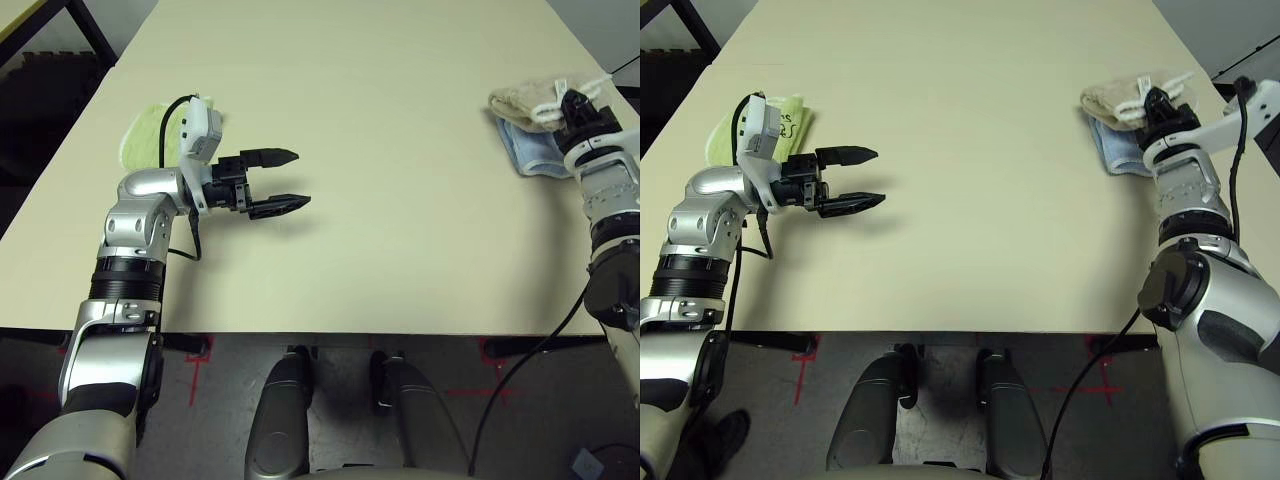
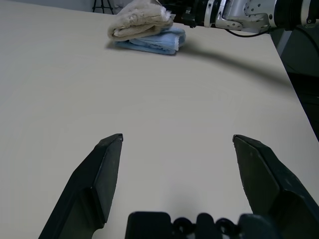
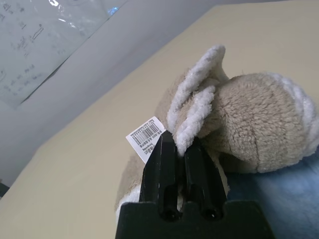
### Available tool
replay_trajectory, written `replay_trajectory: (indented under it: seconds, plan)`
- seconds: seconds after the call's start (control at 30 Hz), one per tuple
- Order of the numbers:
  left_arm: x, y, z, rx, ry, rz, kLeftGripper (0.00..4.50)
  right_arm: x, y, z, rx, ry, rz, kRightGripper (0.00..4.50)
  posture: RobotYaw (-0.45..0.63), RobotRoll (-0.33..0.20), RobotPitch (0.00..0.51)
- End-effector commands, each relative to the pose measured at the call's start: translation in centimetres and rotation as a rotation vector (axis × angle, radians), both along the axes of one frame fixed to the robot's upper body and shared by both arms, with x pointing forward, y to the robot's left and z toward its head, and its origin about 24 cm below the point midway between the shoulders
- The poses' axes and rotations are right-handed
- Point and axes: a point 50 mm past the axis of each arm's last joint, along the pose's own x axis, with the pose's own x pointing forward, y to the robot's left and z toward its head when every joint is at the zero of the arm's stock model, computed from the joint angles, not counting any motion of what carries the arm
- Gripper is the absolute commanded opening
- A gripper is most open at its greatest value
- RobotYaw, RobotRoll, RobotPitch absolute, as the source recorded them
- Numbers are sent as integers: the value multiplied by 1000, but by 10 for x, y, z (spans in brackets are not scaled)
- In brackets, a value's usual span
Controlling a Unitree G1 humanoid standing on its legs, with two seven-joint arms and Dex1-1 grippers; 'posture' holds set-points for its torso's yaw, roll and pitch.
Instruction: Fold the towel and set it aside.
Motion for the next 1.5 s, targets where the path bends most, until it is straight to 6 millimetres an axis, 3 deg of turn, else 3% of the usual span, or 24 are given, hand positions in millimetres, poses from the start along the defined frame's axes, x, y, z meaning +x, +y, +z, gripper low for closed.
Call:
replay_trajectory:
  seconds: [0.03,0.53,0.87,1.3,1.5]
  plan:
    - [0,-1,2,9,-10,-13,4500,-8,-14,8,9,-52,-32,20,138,0,254]
    - [10,-15,3,-10,-30,-53,4500,-20,-21,24,-82,-110,-119,20,78,0,219]
    - [7,-13,-1,3,-22,-66,4500,-19,-11,3,17,1,37,20,87,0,216]
    - [6,-14,0,4,-20,-73,4500,-8,-14,37,58,-116,40,20,101,0,209]
    - [4,-12,0,9,-14,-71,4500,-4,-11,23,50,-43,44,20,113,0,214]
